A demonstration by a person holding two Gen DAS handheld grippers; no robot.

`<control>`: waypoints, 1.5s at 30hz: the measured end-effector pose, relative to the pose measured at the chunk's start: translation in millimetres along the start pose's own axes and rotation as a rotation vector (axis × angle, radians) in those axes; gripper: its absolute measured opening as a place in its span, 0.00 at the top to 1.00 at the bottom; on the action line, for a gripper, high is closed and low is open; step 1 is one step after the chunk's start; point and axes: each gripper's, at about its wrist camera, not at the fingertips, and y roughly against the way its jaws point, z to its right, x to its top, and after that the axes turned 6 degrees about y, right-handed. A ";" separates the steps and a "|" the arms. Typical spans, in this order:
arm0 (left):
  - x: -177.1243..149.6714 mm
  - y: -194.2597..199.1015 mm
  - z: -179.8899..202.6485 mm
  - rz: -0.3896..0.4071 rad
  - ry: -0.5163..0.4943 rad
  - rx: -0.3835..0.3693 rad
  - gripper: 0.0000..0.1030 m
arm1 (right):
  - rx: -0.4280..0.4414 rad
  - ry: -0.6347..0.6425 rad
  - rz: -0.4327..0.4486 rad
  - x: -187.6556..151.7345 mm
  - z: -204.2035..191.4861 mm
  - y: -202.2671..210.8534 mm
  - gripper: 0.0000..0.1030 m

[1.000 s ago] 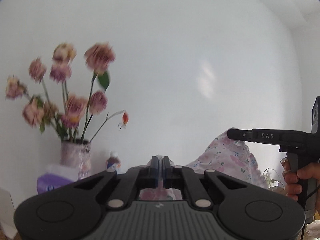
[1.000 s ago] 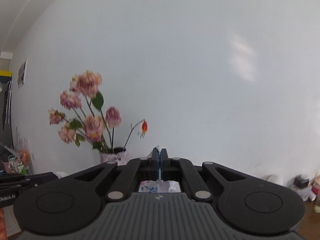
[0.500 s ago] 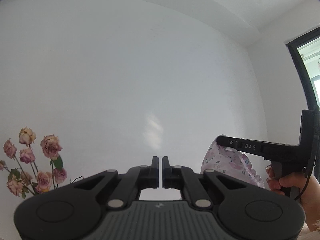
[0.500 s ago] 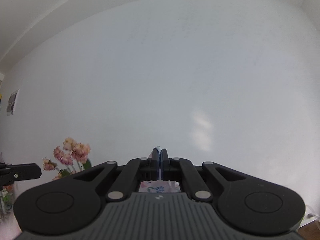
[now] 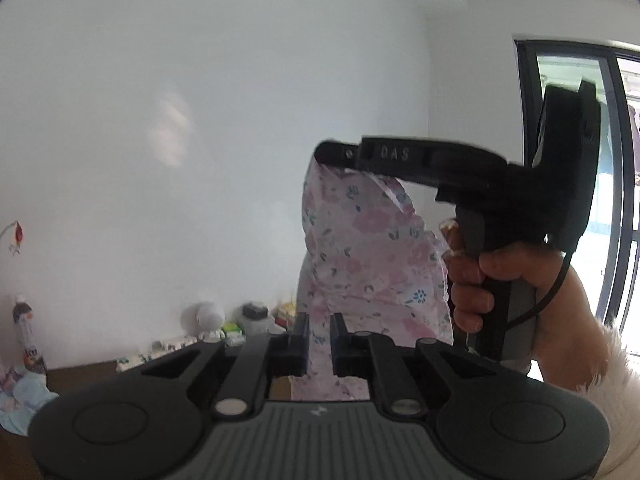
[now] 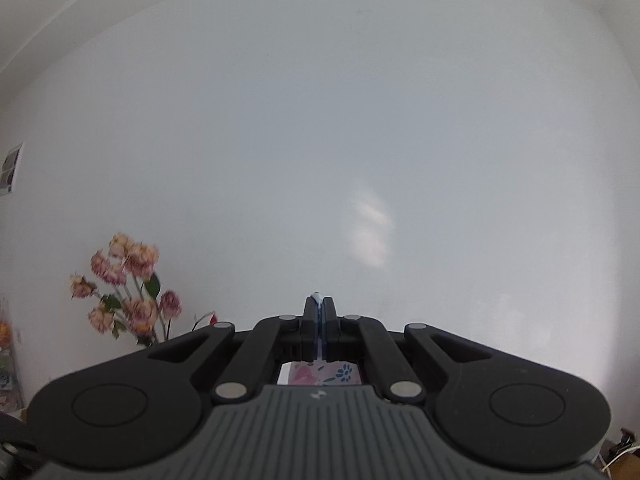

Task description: Fold clothes

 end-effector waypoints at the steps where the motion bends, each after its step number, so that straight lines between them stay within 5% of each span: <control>1: -7.1 -7.3 0.1 -0.022 -0.001 -0.005 0.79 | 0.016 0.004 -0.020 -6.3 -1.1 -3.6 0.99; 7: -46.5 -20.6 -15.9 -0.119 0.023 0.018 0.55 | 0.154 0.023 -0.139 -51.1 -40.0 -13.4 0.99; 19: -137.0 31.9 -136.8 -0.274 0.135 0.292 0.47 | 0.521 0.020 -0.440 -182.8 -164.7 -64.2 0.99; 28: -172.4 70.5 -145.0 -0.277 0.151 0.420 0.31 | 0.552 -0.012 -0.604 -270.0 -212.4 -78.0 0.97; 29: -176.7 71.4 -146.0 -0.275 0.157 0.421 0.31 | 0.556 -0.015 -0.619 -274.9 -214.6 -79.8 0.94; 31: -185.9 69.2 -151.2 -0.276 0.181 0.414 0.29 | 0.560 -0.006 -0.652 -280.1 -216.0 -81.5 0.68; 32: -189.8 69.0 -152.6 -0.276 0.195 0.410 0.29 | 0.555 0.001 -0.641 -279.6 -214.3 -78.7 0.36; 33: -192.6 69.1 -153.8 -0.275 0.209 0.405 0.28 | 0.550 0.007 -0.630 -279.2 -212.7 -75.9 0.25; 39: -198.5 67.6 -158.9 -0.256 0.267 0.377 0.20 | 0.481 -0.016 -0.522 -262.7 -172.5 -42.6 0.13; 42: -198.1 61.4 -155.2 -0.257 0.241 0.358 0.16 | 0.404 -0.022 -0.457 -255.9 -138.5 -11.7 0.01; 45: -198.0 53.8 -148.6 -0.248 0.196 0.337 0.14 | 0.306 -0.024 -0.409 -253.0 -100.4 20.6 0.01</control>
